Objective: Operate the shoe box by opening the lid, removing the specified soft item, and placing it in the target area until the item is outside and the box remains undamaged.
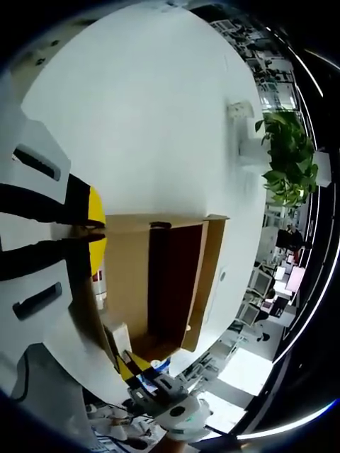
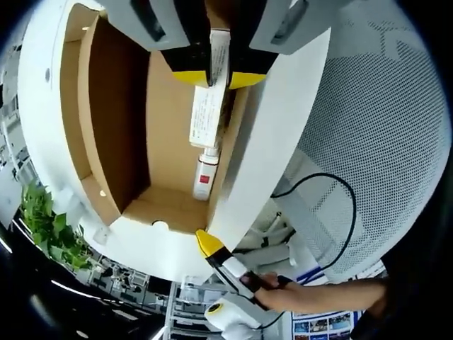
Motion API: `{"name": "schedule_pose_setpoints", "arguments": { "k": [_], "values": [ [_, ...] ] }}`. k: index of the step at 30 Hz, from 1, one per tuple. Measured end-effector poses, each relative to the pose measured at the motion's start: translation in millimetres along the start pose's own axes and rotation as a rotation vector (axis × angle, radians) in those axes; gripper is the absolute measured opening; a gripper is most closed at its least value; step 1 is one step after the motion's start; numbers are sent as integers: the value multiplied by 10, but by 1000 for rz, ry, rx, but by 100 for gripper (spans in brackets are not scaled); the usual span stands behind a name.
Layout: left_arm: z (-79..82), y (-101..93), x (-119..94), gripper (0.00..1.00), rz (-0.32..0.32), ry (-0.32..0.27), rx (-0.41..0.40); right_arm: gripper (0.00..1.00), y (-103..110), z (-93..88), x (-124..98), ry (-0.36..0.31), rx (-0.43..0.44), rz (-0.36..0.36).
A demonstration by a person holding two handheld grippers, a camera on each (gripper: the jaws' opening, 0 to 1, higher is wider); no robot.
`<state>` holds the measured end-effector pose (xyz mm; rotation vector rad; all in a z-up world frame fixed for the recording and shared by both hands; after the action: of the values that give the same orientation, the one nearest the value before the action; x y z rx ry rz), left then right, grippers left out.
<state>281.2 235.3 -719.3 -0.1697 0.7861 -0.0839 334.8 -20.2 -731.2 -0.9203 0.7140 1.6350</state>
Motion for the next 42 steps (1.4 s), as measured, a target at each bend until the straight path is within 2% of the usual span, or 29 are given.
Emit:
{"name": "schedule_pose_setpoints", "arguments": {
  "k": [7,10,19,24,30,35,42],
  "values": [
    [-3,5,1,4,-5,-1,-2,8,-29,-17,-10,-11,15,-26],
    [-3,7,2,4,-5,0,3,6,-35,-20,-6,-26,46,-10],
    [7,-20,-9,4,4,5,59,5,-48,-24,-3,-32,58,-6],
    [113,-57,-52,6,-1,-20,85,5,-51,-24,-2,-35,59,0],
    [251,-183,-31,7,-43,-23,171,5,-50,-23,-5,-38,61,4],
    [304,-341,22,13,-96,4,242,4,-42,-25,-4,-40,63,6],
    [379,-506,143,16,-167,36,345,4,-35,-26,-1,-46,69,7]
  ]
}}
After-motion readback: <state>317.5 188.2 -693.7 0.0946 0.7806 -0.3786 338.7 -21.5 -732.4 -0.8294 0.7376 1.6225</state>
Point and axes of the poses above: the point that each gripper's makers call its tool centre point, and the gripper's own axes: x roughly forward along the fingers, y roughly to its left, z roughly out of its top, the point moved 7 cm from there along -x, roughly backward along the fingers, and after that the axes turned 4 degrees about z, right-handed, at the moved point
